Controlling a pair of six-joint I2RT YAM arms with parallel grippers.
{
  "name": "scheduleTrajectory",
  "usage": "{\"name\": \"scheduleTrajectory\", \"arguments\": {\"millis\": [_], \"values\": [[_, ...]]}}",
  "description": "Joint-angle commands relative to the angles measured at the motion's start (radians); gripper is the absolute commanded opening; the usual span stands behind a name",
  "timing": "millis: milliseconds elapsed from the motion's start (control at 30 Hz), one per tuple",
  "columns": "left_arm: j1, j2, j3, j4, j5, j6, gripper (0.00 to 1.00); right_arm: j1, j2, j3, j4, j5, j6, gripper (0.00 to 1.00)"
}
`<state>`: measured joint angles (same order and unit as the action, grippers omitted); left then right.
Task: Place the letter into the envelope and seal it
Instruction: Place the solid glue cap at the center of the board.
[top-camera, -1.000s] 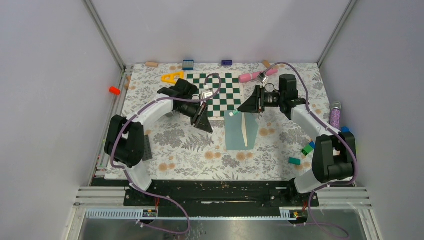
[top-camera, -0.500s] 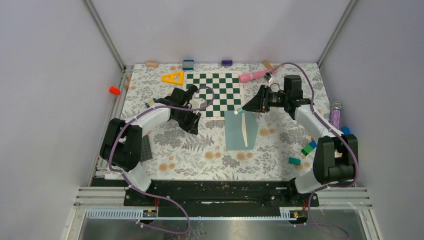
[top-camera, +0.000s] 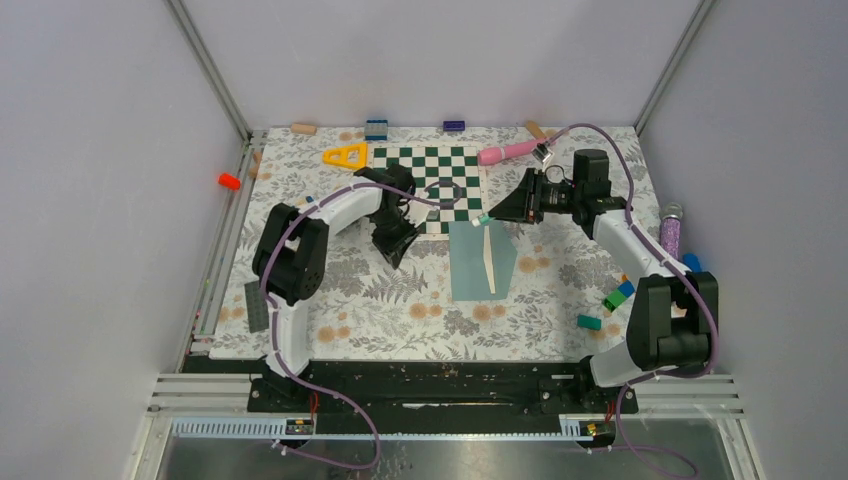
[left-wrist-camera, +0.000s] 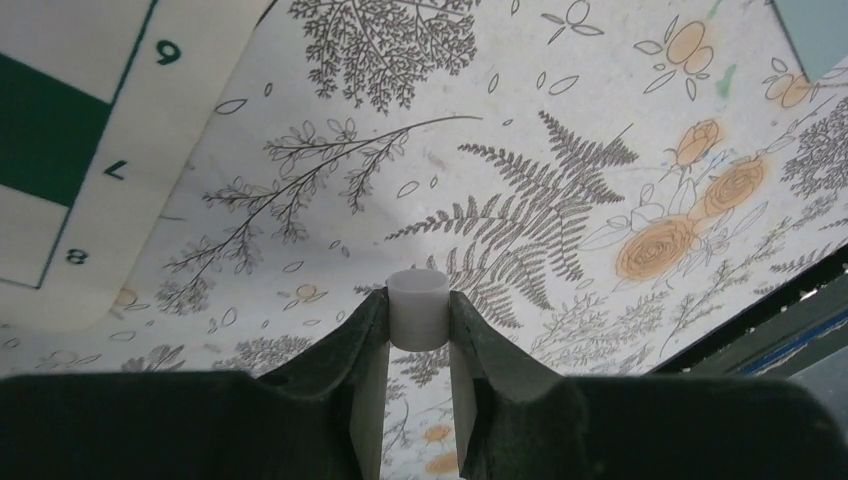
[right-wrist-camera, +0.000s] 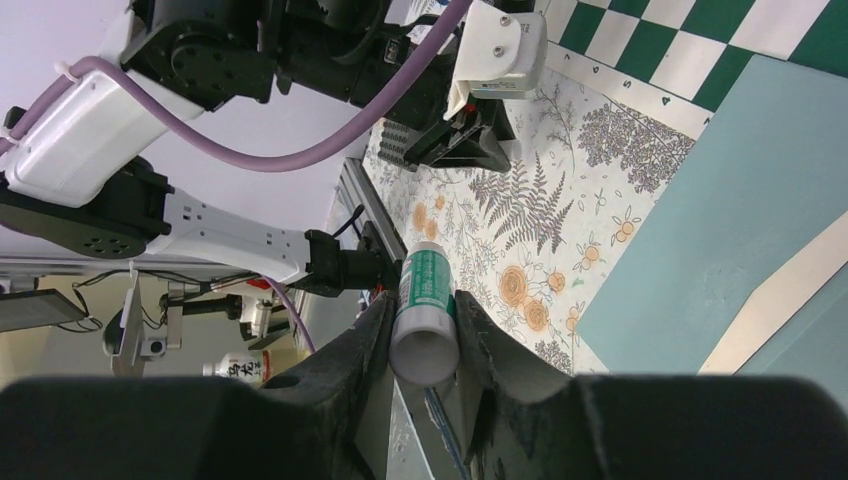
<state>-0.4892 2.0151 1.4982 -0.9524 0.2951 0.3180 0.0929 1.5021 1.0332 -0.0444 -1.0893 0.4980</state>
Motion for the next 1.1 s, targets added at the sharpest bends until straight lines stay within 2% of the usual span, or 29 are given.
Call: {"name": "scheduleTrajectory", "arguments": {"millis": [0,200,367,533,700,800,967,1067], "values": [[-0.006,0.051,0.147,-0.268,-0.079,0.099,0.15,-0.017,-0.057,0.022,0.001,-0.010,-0.013,0.06],[-0.060,0.114,0.135,-0.304,-0.147,0.105,0.17,-0.025,-0.068,0.020,0.003,-0.011,-0.010,0.06],[-0.113,0.148,0.087,-0.246,-0.256,0.065,0.20,-0.027,-0.074,0.018,0.005,-0.014,-0.008,0.06],[-0.146,0.164,0.074,-0.214,-0.292,0.039,0.35,-0.028,-0.072,0.013,0.021,-0.021,0.007,0.06],[-0.166,0.169,0.065,-0.196,-0.315,0.032,0.55,-0.028,-0.071,0.013,0.023,-0.023,0.010,0.06],[-0.169,0.160,0.069,-0.184,-0.320,0.028,0.62,-0.028,-0.072,0.012,0.029,-0.024,0.013,0.06],[-0.167,0.122,0.073,-0.155,-0.316,0.021,0.78,-0.030,-0.073,0.010,0.035,-0.026,0.021,0.06],[-0.167,0.100,0.074,-0.145,-0.300,0.017,0.83,-0.030,-0.073,0.011,0.034,-0.027,0.021,0.06]]}}
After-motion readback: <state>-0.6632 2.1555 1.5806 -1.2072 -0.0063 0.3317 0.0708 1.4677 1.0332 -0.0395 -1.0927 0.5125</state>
